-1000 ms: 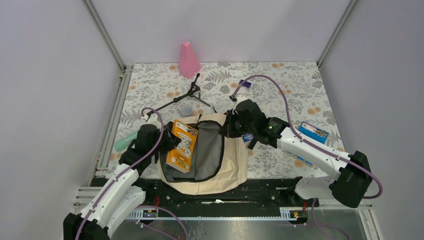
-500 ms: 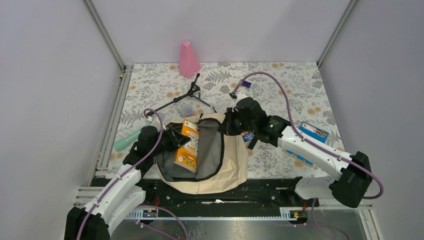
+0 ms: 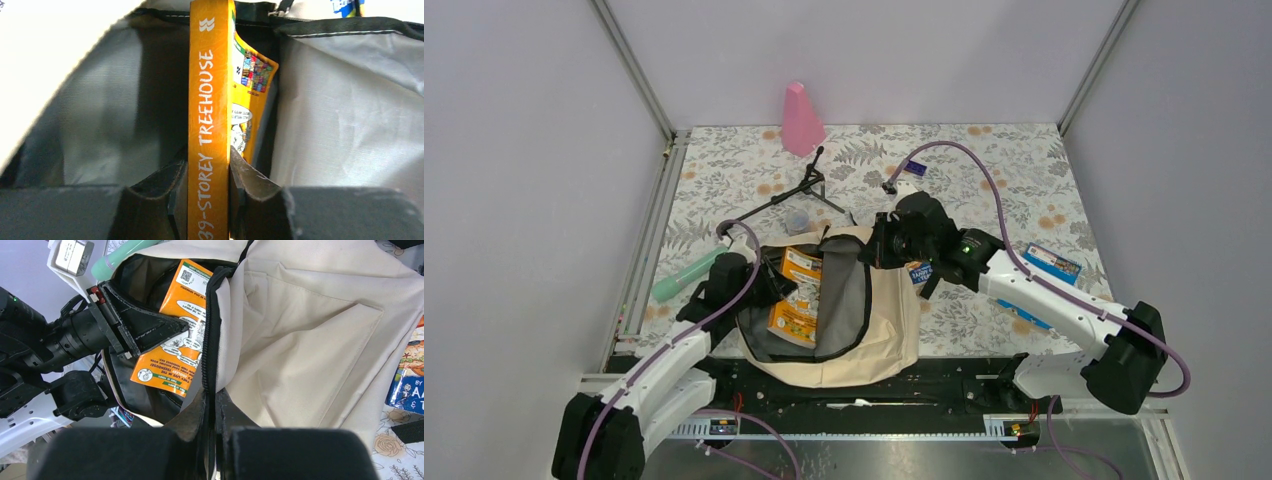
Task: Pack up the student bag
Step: Place the book in the student bag.
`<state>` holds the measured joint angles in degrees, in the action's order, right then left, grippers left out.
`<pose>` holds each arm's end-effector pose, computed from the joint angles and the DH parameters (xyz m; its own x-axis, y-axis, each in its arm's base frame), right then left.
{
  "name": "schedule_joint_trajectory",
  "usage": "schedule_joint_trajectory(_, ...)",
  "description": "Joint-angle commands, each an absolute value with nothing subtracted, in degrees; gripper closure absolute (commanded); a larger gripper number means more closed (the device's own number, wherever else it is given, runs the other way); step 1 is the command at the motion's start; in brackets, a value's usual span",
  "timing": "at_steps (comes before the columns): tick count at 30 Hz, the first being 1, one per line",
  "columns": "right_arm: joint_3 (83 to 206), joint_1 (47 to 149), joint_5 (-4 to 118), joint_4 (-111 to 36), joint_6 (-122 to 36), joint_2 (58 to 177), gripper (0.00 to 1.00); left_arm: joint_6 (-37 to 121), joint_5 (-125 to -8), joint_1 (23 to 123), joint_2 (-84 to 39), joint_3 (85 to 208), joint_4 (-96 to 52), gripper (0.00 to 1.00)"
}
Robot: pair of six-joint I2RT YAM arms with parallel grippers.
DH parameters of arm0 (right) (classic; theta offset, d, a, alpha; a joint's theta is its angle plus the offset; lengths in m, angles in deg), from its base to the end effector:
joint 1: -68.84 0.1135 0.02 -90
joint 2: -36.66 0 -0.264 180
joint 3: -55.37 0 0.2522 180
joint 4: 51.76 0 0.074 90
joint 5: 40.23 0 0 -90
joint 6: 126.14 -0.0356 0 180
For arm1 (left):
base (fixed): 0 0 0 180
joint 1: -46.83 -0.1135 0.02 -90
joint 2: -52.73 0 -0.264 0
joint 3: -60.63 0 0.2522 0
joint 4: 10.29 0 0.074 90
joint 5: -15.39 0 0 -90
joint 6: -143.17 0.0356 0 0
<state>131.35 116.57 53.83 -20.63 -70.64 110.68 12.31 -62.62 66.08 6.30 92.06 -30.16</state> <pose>0.1966 0.2200 0.3225 -0.7118 0.0569 -0.7001 -0.4569 0.7195 0.5230 0.1589 -0.0633 0.1773 -0.7245 -0.4248 -0.5428 0.0125 0.7793 -0.6266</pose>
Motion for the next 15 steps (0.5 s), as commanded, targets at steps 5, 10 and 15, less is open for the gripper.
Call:
schedule_joint_trajectory(5,134.3,116.8,53.3,-22.9,-70.2,111.4,1.0,12.5,-67.4,68.4,-1.3,90.8,-22.4,0.78)
schedule_joint_trajectory(10,134.4,116.8,53.1,-22.9,-70.0,111.7,1.0,9.5,-69.8,75.3,-5.9,92.4,-17.4,0.78)
schedule_joint_trajectory(15,134.1,116.8,52.9,-23.0,-70.1,111.9,1.0,8.8,-71.6,79.7,-11.4,95.1,-15.7,0.75)
